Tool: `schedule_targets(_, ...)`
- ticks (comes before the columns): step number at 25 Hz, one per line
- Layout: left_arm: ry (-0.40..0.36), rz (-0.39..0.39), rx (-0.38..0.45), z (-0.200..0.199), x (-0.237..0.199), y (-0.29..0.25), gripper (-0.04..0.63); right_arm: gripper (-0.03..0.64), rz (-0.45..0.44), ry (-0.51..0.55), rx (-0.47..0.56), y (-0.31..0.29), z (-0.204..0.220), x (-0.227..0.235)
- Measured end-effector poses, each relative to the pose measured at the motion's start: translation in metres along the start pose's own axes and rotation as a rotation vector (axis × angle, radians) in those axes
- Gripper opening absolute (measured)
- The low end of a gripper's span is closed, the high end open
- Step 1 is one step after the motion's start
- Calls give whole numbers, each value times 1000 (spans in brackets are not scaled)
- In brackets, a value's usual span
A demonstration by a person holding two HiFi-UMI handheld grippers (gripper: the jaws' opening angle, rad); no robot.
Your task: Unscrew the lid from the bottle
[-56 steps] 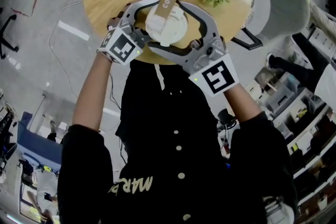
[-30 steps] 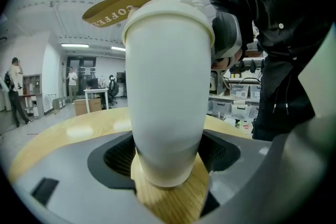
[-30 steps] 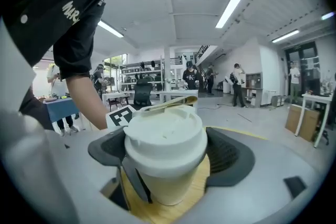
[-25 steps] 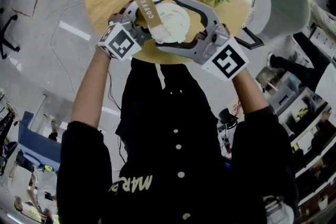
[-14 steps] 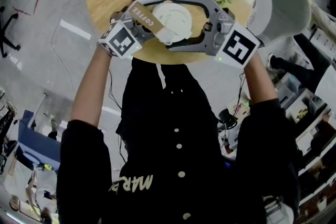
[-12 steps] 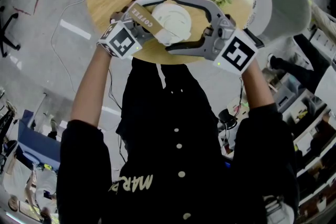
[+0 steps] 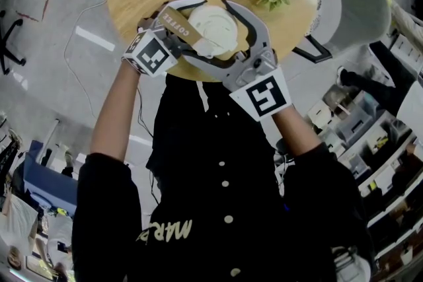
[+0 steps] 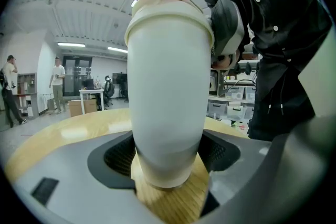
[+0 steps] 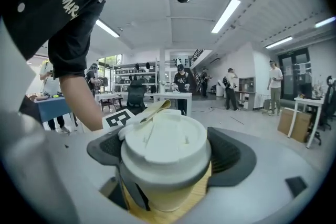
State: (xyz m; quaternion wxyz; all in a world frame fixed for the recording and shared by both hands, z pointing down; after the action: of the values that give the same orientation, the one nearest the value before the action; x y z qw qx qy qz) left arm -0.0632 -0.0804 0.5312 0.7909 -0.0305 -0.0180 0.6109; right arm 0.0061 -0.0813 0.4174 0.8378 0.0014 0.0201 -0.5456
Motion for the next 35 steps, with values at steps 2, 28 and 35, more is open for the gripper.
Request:
schedule_targets(2, 2, 0, -1, 0, 0, 0, 360, 471, -65, 19, -5, 1, 0, 2)
schedule_targets(28, -3, 9, 1, 3, 0, -5, 360, 518, -33, -69, -24, 7, 6, 3)
schedule_targets(35, -4, 23, 2, 1, 1, -5, 360, 469, -280, 11, -7, 7, 6, 11)
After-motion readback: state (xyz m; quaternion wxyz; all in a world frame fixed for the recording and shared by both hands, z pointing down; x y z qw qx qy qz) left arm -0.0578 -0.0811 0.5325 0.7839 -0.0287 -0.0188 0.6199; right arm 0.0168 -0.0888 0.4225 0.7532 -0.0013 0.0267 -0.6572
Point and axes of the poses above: the fingertips, and each gripper's own axes: y backward along the fingers, x to its right, z out of its underside, the point moved 7 cm from there along y, backward along the fingers, and after that the axes turned 14 degrees about x, right-handed, at the moved point
